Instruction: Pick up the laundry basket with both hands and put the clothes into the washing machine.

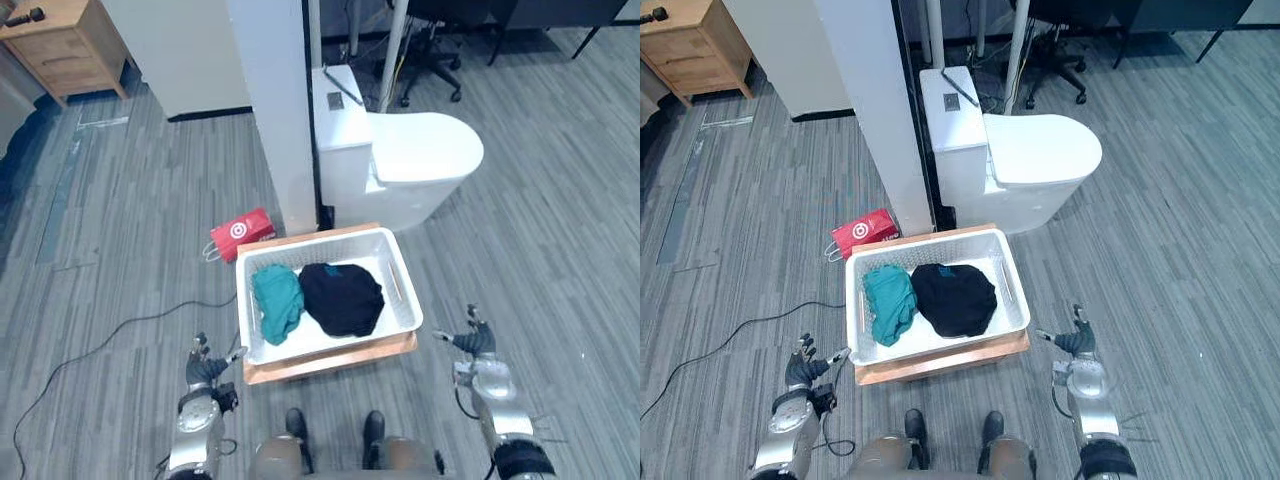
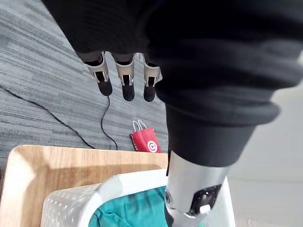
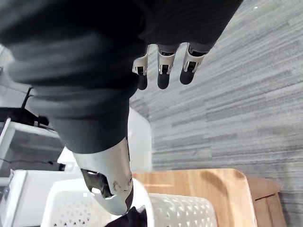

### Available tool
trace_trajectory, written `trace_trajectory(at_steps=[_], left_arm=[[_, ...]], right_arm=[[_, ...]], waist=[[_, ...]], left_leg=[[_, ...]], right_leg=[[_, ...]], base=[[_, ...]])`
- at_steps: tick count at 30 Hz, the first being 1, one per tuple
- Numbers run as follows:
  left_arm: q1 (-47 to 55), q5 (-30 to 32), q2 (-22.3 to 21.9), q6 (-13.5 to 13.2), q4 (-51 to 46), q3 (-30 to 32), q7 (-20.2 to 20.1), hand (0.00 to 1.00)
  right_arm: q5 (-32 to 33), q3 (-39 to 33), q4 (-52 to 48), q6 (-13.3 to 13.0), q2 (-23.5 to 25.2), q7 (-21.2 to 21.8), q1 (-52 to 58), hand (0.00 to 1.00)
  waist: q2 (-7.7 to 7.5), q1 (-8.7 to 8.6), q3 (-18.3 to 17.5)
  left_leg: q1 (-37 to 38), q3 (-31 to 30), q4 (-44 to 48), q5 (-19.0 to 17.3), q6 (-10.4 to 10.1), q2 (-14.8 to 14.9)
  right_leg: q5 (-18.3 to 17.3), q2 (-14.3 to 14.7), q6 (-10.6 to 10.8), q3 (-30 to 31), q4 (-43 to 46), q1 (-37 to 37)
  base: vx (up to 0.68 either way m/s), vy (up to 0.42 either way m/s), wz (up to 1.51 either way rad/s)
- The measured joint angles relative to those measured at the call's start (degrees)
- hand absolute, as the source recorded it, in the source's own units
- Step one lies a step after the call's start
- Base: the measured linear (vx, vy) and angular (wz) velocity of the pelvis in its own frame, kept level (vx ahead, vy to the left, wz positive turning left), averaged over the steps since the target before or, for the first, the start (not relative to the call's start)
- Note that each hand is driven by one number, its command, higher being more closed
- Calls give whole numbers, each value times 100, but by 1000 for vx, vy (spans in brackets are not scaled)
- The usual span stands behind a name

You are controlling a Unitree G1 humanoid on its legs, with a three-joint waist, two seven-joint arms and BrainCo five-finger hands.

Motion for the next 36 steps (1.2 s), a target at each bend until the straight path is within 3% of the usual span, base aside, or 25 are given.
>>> trace_trajectory(at_steps=[6, 7, 17, 18, 28, 30, 36], left_arm=[[-815, 28, 118, 42, 450, -35, 249, 0], [-1006, 29, 183, 61, 547, -138, 281, 100], [-2145, 244, 341, 82, 838, -536, 368, 100], [-2219, 245, 381, 83, 841, -553, 393, 100], [-2529, 239, 435, 31, 637, -838, 486, 100], [-2447, 238, 432, 70, 365, -838, 554, 100], [-764, 239, 281, 200, -1488, -797, 596, 100]], right_arm=[[-45, 109, 681, 8, -56, -177, -1221, 0], [-27, 112, 758, 9, -104, -182, -1431, 0], [21, 234, 1777, 233, -317, -220, -2854, 0], [16, 242, 1879, 239, -350, -168, -2985, 100], [-475, 346, 2325, 347, -690, -12, -3650, 100], [-468, 335, 1955, 379, -688, -62, -3546, 100], [-392, 155, -860, 383, -419, -428, -1590, 100]], waist=[[24, -4, 505], [16, -4, 606], [19, 3, 1035], [13, 0, 1051], [67, -5, 1173], [73, -8, 1254], [62, -26, 1316]], left_leg=[[-342, 7, -86, 207, 45, 0], [-386, -1, -98, 231, 27, 11], [-660, -221, -433, 633, 134, -91], [-699, -274, -433, 641, 133, -99], [-905, -460, -452, 715, 194, -189], [-904, -461, -452, 716, 194, -189], [-665, -393, -481, 643, 154, -176]], right_leg=[[248, 10, -44, 103, 9, -441], [268, 6, -16, 102, 7, -487], [581, -29, -59, -29, -204, -746], [581, -36, -58, -80, -207, -758], [580, -104, -57, -232, -202, -879], [581, -105, -57, -229, -199, -880], [569, -54, -42, -32, -280, -721]], base=[[-168, 3, -10], [-149, 2, -1], [-32, 16, 8], [23, 16, 18], [10, 15, 10], [0, 0, 0], [62, -5, -14]])
